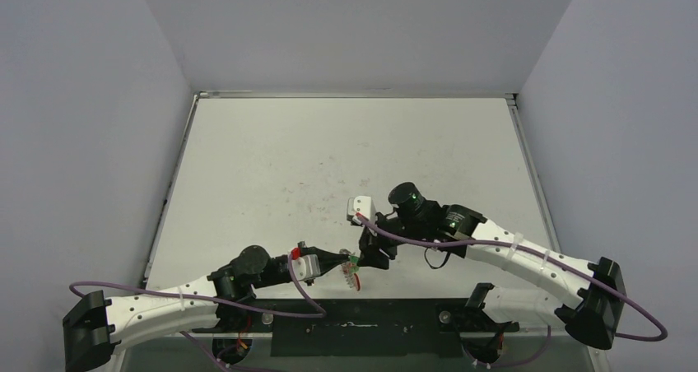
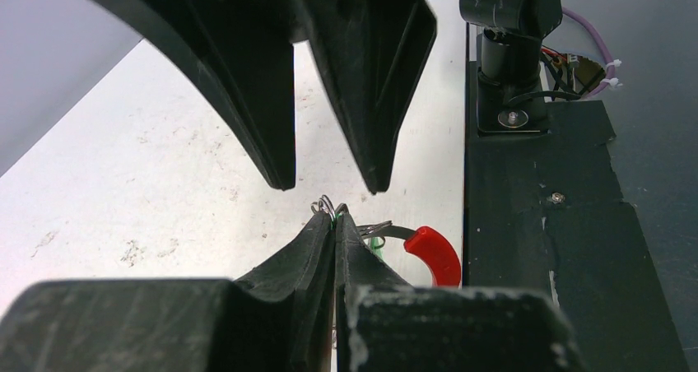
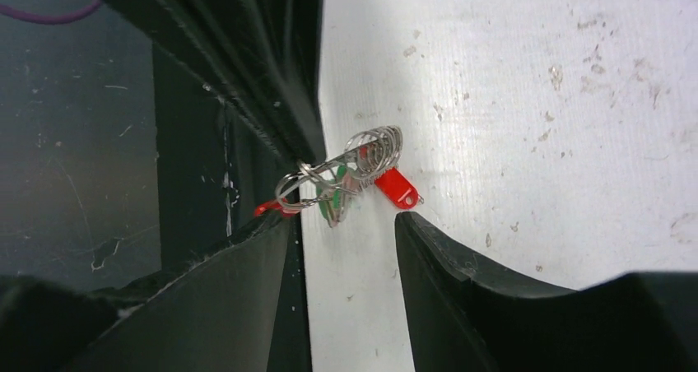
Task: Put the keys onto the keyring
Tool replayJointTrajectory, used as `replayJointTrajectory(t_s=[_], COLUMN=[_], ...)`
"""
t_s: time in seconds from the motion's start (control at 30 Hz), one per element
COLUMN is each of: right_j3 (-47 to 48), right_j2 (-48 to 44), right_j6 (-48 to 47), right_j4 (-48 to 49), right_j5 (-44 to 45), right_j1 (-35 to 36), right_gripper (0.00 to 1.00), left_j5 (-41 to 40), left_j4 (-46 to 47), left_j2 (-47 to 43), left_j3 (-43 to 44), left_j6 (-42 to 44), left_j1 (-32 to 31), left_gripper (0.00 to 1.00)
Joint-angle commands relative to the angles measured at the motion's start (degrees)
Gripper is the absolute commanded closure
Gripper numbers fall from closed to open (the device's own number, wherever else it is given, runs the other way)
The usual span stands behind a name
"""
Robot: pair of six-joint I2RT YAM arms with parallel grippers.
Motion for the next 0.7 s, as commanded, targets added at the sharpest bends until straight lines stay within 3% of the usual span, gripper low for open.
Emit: replayJointTrajectory(t_s=[0.0, 0.5, 0.67], right_j3=[-1.7, -3.5, -3.5], right_j2=[-5.2, 0.5, 1.6], right_j6=[-2.7, -5.2, -6.1], right_j4=[7.9, 14.8, 13.5], right_j5=[-6.0, -12.1, -11.7], right_j1=[-0.5, -0.8, -1.0], right_gripper=[0.48, 0.6, 0.85], left_j5=[0.1, 0.6, 0.4], left_j4=[3.8, 3.8, 3.8], left_j2=[-0.7, -0.9, -1.2], left_j3=[0.9, 1.0, 1.0], left_j6=[-0.2, -0.3, -0.3], left_j1=[-0.3, -0.3, -0.3], left_gripper=[1.0, 1.0, 1.0])
